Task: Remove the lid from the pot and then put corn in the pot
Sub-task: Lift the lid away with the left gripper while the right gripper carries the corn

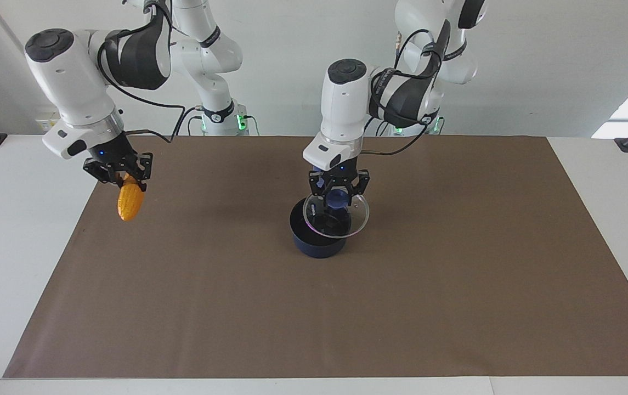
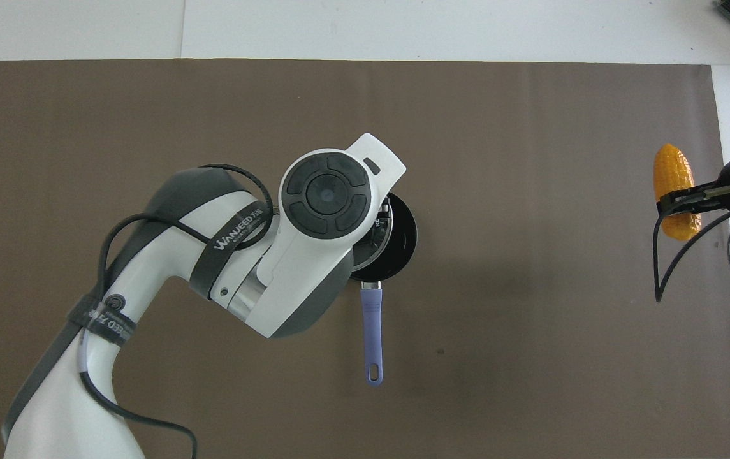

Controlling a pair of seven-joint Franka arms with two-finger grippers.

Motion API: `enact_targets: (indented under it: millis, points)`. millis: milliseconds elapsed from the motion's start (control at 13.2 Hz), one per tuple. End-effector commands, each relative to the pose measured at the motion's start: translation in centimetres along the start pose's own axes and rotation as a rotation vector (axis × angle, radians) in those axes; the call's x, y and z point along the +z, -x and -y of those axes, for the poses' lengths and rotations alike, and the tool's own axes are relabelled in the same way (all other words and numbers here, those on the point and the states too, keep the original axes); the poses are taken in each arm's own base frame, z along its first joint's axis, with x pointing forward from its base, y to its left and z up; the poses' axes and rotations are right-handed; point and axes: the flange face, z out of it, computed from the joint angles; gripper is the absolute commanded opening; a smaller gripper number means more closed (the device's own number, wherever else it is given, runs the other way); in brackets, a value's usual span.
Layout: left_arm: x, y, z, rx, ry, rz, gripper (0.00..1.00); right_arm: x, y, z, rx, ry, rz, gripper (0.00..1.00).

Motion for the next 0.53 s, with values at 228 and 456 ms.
enact_targets:
  millis: [228, 456]
  points:
    - [1.2, -0.8, 11.3, 0.073, -0.046, 0.022, 0.0, -0.7, 1.0, 4.9, 0.058, 0.002, 0.047, 0.0]
    - [3.2, -1.2, 17.2, 0.101, -0.03, -0.017, 0.0, -1.1, 0.6, 11.0, 0.089, 0.006, 0.036, 0.0]
